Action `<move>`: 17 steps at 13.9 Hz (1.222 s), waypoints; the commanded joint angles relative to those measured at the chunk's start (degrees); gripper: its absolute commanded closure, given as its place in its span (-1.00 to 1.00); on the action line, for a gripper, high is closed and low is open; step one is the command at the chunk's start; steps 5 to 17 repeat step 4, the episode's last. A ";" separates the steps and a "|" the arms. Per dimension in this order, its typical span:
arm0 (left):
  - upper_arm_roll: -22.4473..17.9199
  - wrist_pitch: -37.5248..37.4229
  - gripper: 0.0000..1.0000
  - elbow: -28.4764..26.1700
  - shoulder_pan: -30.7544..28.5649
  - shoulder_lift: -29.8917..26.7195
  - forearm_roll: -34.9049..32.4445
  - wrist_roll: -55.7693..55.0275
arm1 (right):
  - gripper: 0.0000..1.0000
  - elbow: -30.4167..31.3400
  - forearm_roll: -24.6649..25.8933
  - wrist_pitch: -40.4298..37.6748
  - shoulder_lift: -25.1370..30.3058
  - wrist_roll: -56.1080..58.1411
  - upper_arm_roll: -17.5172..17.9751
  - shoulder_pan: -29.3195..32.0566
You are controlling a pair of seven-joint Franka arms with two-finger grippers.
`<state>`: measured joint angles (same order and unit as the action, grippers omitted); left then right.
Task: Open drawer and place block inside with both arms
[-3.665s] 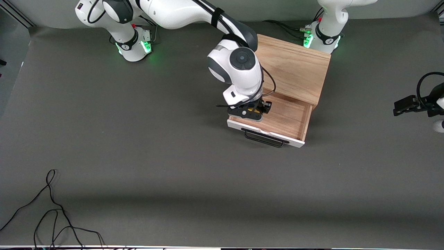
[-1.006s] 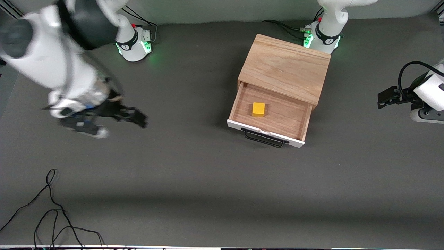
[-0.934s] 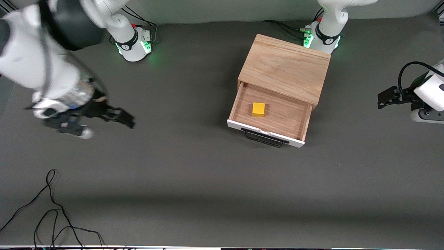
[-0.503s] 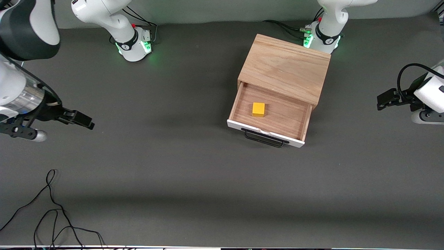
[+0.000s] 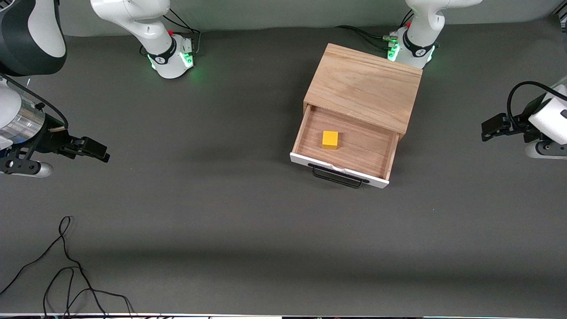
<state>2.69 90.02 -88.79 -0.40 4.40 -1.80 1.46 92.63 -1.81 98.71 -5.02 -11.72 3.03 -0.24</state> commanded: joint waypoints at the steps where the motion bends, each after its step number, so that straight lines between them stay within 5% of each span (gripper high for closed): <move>1: 0.21 1.04 -1.00 -1.48 -0.13 -1.24 0.40 -0.84 | -1.00 1.32 0.93 0.87 0.54 1.00 2.06 1.91; 17: 0.21 0.86 -1.00 -1.57 -0.13 -1.32 0.40 -1.02 | -1.00 1.23 0.85 0.43 0.27 0.82 2.24 2.18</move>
